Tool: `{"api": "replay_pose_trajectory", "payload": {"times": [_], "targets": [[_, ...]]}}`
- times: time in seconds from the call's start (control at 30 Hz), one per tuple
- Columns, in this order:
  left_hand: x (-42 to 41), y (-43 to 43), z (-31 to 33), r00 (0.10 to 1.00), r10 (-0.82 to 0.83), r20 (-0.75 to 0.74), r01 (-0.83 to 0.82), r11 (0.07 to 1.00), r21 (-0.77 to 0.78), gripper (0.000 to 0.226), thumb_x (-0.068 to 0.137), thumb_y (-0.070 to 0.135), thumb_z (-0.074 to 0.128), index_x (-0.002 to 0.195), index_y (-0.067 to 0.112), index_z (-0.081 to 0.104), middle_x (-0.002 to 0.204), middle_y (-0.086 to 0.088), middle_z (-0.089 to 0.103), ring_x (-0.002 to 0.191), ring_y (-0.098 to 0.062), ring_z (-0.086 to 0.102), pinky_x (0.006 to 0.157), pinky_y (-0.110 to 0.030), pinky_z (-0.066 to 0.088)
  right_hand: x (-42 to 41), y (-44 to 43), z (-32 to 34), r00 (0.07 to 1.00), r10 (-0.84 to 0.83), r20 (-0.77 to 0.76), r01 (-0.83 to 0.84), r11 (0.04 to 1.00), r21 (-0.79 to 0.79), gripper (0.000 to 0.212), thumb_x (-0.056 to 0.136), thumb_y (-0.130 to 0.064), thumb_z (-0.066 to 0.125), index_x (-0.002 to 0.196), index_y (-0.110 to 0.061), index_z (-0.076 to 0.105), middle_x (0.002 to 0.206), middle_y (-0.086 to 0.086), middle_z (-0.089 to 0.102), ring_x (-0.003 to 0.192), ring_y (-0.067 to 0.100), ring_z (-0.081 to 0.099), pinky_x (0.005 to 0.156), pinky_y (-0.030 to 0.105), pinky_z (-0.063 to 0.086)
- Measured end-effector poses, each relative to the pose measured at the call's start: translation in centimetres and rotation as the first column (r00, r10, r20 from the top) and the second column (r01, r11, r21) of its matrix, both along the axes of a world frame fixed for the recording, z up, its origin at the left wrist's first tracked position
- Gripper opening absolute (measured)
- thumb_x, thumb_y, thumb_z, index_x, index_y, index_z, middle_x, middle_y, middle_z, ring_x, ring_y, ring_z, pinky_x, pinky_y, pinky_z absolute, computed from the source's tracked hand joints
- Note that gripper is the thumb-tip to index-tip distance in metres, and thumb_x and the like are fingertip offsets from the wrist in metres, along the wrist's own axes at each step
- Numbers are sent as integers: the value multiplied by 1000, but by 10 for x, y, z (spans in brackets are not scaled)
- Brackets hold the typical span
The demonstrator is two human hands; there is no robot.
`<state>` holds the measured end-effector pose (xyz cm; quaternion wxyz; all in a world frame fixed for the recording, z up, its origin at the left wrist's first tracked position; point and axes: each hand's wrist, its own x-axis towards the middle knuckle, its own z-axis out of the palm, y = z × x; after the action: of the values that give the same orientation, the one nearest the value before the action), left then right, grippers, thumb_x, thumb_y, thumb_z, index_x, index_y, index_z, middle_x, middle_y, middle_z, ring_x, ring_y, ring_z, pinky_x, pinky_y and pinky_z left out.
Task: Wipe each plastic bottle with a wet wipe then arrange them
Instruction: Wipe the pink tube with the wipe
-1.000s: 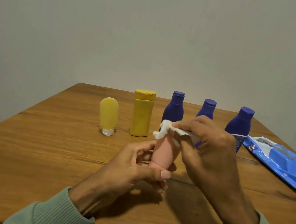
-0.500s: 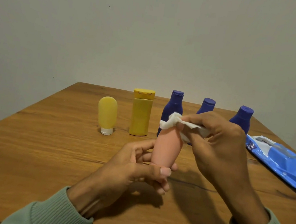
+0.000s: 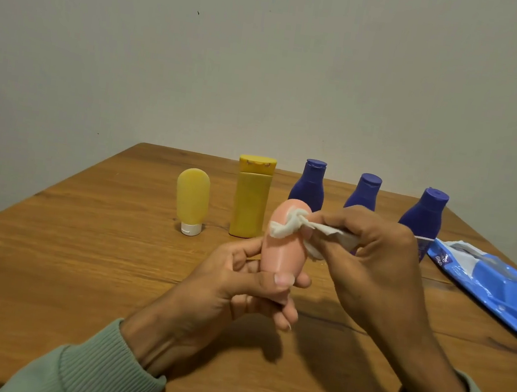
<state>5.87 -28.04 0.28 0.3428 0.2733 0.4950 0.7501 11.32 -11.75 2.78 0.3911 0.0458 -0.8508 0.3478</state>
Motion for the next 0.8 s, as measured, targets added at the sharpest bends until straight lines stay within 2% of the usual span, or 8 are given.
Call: {"api": "replay_pose_trajectory", "payload": {"times": [0.2,0.27,0.4,0.5,0.6,0.7,0.8], "targets": [[1,1,0,1000,-13,-5,13,1000,-11,42,79,3,69,121,8,64,104,-19,69,69,-27,63,64,-34,56,-1,1,1,998,-58,-39,57,998,-28,20,82,-6,69,97,-18,70,88,-16,64,88,-3,58,69,4,43],[-1,1,0,1000,27,-15,-27,1000,10,45,80,4,69,123,4,61,105,-20,69,69,-27,64,62,-32,57,-1,-3,-1,999,-32,-2,32,999,-30,20,82,-6,69,98,-18,71,90,-13,66,87,-2,59,70,5,44],[-2,0,0,999,49,-18,-48,998,33,35,82,5,67,116,3,64,98,-19,69,69,-25,64,63,-32,56,1,-8,-2,998,27,54,-25,999,-23,21,80,-8,69,98,-19,71,89,-11,67,85,-1,60,71,9,47],[-1,0,-1,999,15,-35,-14,1000,21,34,84,5,67,118,5,64,106,-19,68,73,-26,64,66,-33,57,1,-4,2,1000,4,2,-3,1000,-29,20,81,-8,69,97,-18,71,89,-11,67,85,0,61,70,9,47],[-1,1,-1,997,40,-61,-39,999,13,39,81,7,69,119,5,62,103,-19,69,70,-26,66,65,-32,57,1,-4,3,999,-19,-30,17,999,-48,20,81,-7,69,98,-17,72,90,-10,68,86,2,61,70,9,47],[-1,1,0,996,85,-18,-85,996,21,38,79,9,70,117,7,65,95,-23,70,71,-27,66,70,-35,57,3,-10,2,999,23,42,-20,998,-62,20,80,-10,69,98,-18,72,90,-11,68,85,0,61,69,9,48],[-1,-2,1,993,106,50,-108,993,44,30,85,6,70,115,8,68,95,-24,68,77,-29,65,80,-42,56,5,-15,2,989,76,123,-67,995,-71,19,78,-16,71,96,-22,72,87,-15,67,84,-3,61,70,11,50]]}}
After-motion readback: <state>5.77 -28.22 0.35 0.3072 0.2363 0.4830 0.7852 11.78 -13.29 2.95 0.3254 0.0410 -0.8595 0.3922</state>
